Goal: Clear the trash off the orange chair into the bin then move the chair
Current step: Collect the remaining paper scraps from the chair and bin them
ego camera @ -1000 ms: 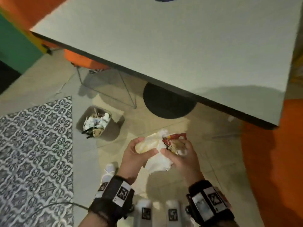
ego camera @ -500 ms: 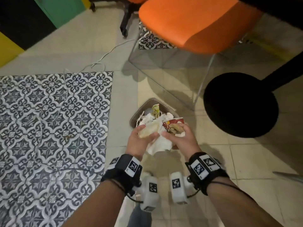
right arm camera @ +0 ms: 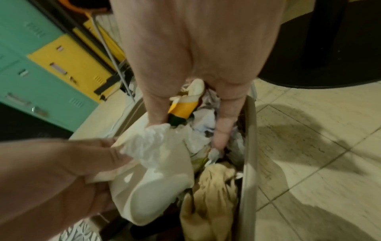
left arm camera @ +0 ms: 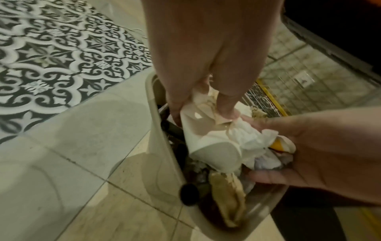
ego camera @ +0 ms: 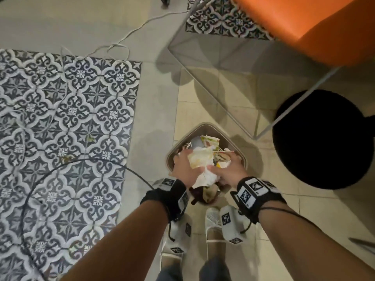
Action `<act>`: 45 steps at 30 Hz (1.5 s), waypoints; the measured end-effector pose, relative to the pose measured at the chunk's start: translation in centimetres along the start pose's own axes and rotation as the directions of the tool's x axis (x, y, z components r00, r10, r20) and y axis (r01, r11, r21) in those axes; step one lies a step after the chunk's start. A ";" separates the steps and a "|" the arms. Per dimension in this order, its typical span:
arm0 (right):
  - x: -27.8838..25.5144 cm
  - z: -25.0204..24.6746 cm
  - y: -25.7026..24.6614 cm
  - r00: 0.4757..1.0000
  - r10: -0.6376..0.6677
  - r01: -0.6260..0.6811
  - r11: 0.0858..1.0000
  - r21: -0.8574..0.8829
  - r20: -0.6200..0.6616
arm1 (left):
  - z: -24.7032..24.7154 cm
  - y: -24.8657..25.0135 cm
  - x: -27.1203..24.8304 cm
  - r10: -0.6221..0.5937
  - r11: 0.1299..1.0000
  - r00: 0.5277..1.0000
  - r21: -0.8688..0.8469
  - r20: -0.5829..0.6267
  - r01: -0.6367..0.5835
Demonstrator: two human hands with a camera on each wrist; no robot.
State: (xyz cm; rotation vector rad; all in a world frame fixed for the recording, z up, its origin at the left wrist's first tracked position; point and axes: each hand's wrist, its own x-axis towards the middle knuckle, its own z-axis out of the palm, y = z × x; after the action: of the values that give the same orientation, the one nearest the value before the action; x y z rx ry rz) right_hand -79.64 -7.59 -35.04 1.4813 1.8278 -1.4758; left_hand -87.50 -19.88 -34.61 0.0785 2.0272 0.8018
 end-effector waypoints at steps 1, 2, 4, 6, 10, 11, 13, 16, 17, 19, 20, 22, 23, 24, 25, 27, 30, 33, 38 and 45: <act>0.7 0.4 0.3 1.000 0.025 -0.025 0.999 -0.045 0.003 | 0.3 -0.1 0.4 -0.008 0.998 1.000 0.066 -0.002 0.008; 1.2 0.7 0.4 0.999 0.039 -0.039 0.994 -0.098 0.005 | 0.7 -0.3 1.0 -0.010 0.994 1.000 0.108 0.004 0.010; 2.2 1.2 0.7 0.998 0.070 -0.070 0.971 -0.231 -0.006 | 1.4 -0.6 1.9 -0.036 0.989 0.999 0.143 0.034 0.031; 3.0 1.7 1.0 0.992 0.124 -0.128 0.938 -0.322 -0.031 | 2.1 -1.1 2.9 -0.063 0.980 0.997 0.189 0.042 0.054; 4.7 3.6 1.1 0.978 0.175 -0.203 0.914 -0.351 -0.110 | 3.3 -1.7 4.5 0.010 0.951 1.000 0.308 0.024 -0.017; 4.8 3.9 1.1 0.976 0.183 -0.214 0.910 -0.355 -0.118 | 3.4 -1.9 4.8 0.019 0.941 0.999 0.338 0.031 -0.028; 5.1 4.0 0.9 0.975 0.185 -0.219 0.904 -0.368 -0.126 | 3.4 -1.9 5.4 0.020 0.931 0.999 0.364 0.030 -0.029; 5.0 3.4 1.2 0.977 0.182 -0.210 0.909 -0.359 -0.112 | 2.7 -1.7 5.6 0.007 0.915 1.000 0.403 0.024 -0.016; 5.0 3.2 1.3 0.978 0.179 -0.205 0.915 -0.349 -0.103 | 2.3 -1.3 5.4 0.007 0.900 1.000 0.436 0.022 -0.016; 4.5 2.5 1.2 0.981 0.175 -0.192 0.940 -0.282 -0.084 | 1.2 -0.6 5.0 0.028 0.863 1.000 0.504 0.014 -0.031; 4.2 2.1 1.0 0.981 0.175 -0.190 0.953 -0.235 -0.083 | 0.7 -0.3 4.7 0.049 0.841 0.999 0.539 0.004 -0.044; 3.5 1.6 0.5 0.981 0.177 -0.186 0.974 -0.130 -0.074 | 0.0 0.2 4.0 0.101 0.786 0.995 0.614 -0.023 -0.065; 3.1 1.4 0.2 0.984 0.164 -0.169 0.982 -0.081 -0.067 | -0.2 0.3 3.7 0.126 0.759 0.991 0.647 -0.039 -0.072; 2.8 1.2 0.1 0.985 0.162 -0.164 0.986 -0.039 -0.055 | -0.4 0.5 3.4 0.147 0.738 0.988 0.670 -0.051 -0.076; 2.7 1.0 0.3 0.987 0.154 -0.155 0.988 -0.024 -0.048 | -0.5 0.6 3.1 0.160 0.729 0.985 0.680 -0.058 -0.078; 2.3 0.4 0.1 0.989 0.147 -0.147 0.989 -0.005 -0.033 | -0.7 0.8 2.4 0.171 0.722 0.984 0.687 -0.058 -0.085; 0.8 -0.6 -1.0 0.990 0.135 -0.135 0.991 0.004 -0.028 | -1.0 0.9 1.1 0.171 0.701 0.984 0.708 -0.042 -0.092; -0.4 -1.4 -1.2 0.997 0.073 -0.074 0.996 -0.041 -0.040 | -1.5 1.4 -0.6 0.182 0.670 0.983 0.735 -0.028 -0.103; -4.4 -3.0 -1.9 0.998 0.055 -0.055 0.998 0.038 -0.004 | -2.5 3.4 -4.5 0.258 0.633 0.966 0.757 -0.008 -0.162; -14.1 -8.2 1.1 0.994 0.081 -0.058 0.956 0.286 -0.069 | 0.0 5.8 -13.0 0.352 0.673 0.930 0.664 0.101 -0.327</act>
State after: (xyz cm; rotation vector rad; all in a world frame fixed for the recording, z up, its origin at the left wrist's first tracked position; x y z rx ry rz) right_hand -70.75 -7.50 -21.35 1.7422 1.6398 -1.7241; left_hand -81.51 -20.00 -21.67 0.8935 2.2771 0.2298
